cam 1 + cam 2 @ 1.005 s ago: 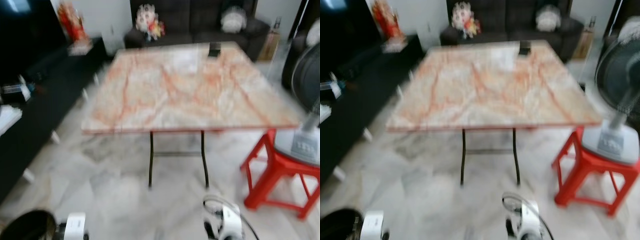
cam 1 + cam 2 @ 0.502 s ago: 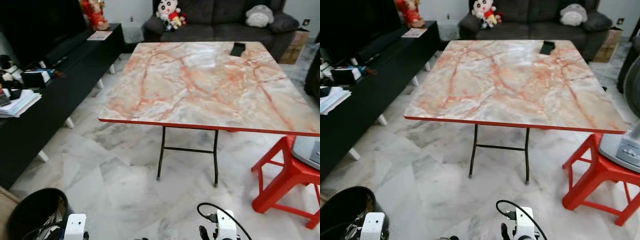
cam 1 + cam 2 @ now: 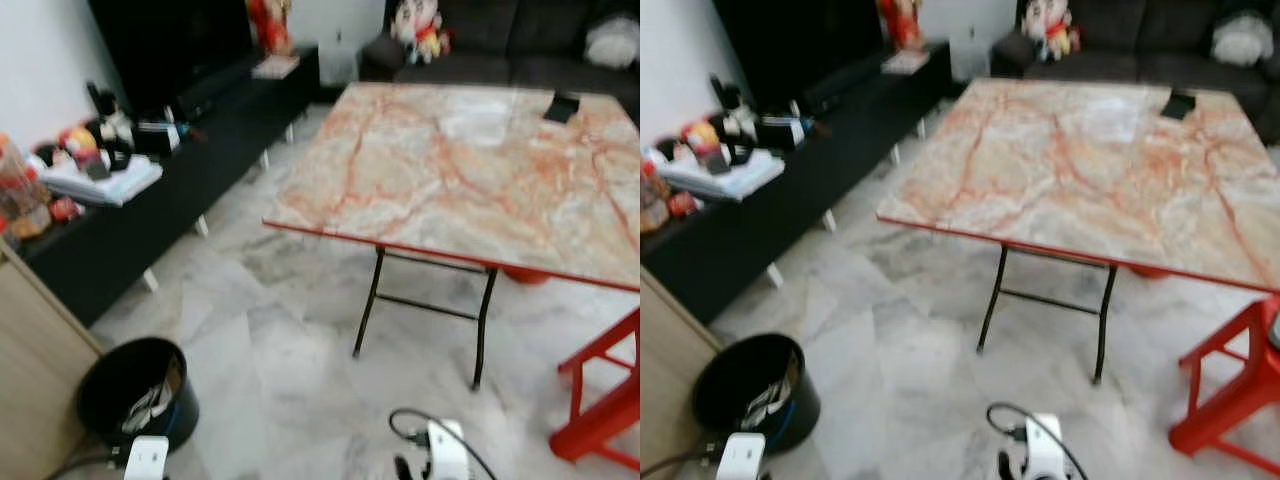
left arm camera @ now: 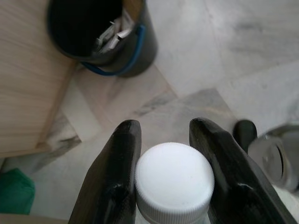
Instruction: Picking trash to rubbish bin
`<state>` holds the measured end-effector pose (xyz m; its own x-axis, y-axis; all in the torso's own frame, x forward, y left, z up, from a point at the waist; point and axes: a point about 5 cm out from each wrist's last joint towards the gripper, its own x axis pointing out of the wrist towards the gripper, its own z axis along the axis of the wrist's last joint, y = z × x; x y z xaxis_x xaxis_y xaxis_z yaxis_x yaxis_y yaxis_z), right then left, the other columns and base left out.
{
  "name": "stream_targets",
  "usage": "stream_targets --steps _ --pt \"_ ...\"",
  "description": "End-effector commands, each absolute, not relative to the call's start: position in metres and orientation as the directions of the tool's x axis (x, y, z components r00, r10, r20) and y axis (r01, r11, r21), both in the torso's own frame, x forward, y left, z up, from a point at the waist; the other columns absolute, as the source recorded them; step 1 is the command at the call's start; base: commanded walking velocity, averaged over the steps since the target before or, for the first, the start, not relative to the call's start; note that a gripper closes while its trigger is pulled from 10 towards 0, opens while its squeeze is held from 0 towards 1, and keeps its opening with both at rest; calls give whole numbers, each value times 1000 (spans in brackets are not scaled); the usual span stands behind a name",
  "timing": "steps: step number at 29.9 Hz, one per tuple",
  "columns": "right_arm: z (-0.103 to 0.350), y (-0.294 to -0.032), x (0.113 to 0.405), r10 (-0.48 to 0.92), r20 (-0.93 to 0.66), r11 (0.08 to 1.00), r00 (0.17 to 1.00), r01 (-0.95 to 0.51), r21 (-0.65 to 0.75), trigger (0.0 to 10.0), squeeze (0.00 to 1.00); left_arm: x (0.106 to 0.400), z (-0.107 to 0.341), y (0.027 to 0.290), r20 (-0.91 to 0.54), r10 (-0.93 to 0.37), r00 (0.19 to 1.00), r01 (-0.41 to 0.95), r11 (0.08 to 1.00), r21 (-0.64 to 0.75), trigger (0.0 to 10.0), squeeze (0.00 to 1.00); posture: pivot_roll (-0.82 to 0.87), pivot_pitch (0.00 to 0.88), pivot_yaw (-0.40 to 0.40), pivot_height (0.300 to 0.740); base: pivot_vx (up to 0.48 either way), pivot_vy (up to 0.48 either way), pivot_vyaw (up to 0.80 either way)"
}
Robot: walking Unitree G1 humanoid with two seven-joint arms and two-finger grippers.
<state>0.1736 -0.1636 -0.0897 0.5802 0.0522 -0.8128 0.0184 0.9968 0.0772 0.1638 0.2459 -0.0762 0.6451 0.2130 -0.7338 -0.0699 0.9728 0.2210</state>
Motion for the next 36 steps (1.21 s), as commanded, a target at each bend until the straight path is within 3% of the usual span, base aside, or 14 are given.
stream_targets --steps 1,36 --pt "-87 -164 178 49 -806 998 590 10 68 10000 0 165 -75 249 -729 217 649 -61 970 234 10000 0 37 0 91 740 0 0 563" --pt "-88 -163 177 60 -810 998 583 -27 54 10000 0 162 -78 240 -737 192 648 -50 976 211 10000 0 39 20 71 740 0 0 585"
